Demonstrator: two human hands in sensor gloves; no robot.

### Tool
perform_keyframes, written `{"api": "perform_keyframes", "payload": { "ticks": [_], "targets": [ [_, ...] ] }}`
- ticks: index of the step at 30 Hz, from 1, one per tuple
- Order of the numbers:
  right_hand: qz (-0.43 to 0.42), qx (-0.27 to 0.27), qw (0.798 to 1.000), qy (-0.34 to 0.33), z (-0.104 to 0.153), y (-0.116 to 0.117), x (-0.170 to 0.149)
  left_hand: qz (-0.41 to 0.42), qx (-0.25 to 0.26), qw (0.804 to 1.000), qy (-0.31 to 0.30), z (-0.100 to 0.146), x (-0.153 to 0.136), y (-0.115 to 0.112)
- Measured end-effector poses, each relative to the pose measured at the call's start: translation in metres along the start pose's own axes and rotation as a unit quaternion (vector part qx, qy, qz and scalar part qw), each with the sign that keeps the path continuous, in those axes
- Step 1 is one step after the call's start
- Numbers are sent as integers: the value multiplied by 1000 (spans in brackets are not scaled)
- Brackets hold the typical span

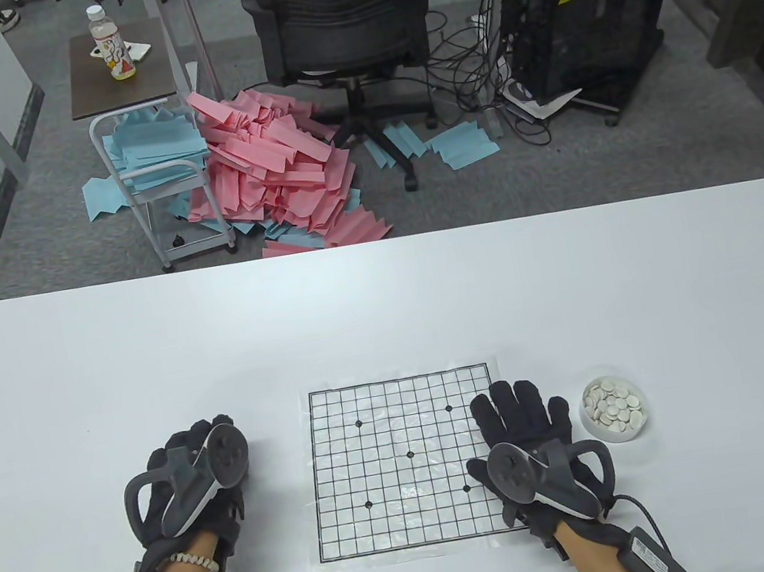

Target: Place Go stones in plus sign pattern

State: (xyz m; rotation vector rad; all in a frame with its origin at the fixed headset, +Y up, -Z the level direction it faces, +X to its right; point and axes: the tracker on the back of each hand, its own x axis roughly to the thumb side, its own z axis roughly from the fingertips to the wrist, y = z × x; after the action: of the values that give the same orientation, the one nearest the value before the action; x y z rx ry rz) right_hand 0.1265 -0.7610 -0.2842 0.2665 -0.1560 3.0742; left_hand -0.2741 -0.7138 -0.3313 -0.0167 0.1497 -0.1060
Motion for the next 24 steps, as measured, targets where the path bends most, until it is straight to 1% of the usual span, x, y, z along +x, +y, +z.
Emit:
{"api": "perform_keyframes", "payload": {
  "ticks": [5,9,11,12,16,19,23,24],
  "targets": [
    [-3,4,1000,4,-1,1,-2,-25,-80,996,43,-21,0,-14],
    [-3,6,1000,6,-1,1,-2,-27,-132,989,56,-30,1,-25],
    [-4,8,1000,6,-1,1,-2,-18,-122,990,64,-32,1,-26],
    [-5,8,1000,6,-1,1,-2,-27,-119,991,60,-34,1,-27],
    [-6,9,1000,7,-1,1,-3,-35,-141,987,71,-38,2,-30],
    [-6,13,1000,9,-1,2,-4,-37,-142,986,77,-40,3,-31],
    [-9,11,1000,10,-1,1,-4,-44,-121,989,79,-41,4,-34],
    [-9,11,1000,10,-1,1,-4,-55,-111,990,70,-41,4,-35]
  ]
}}
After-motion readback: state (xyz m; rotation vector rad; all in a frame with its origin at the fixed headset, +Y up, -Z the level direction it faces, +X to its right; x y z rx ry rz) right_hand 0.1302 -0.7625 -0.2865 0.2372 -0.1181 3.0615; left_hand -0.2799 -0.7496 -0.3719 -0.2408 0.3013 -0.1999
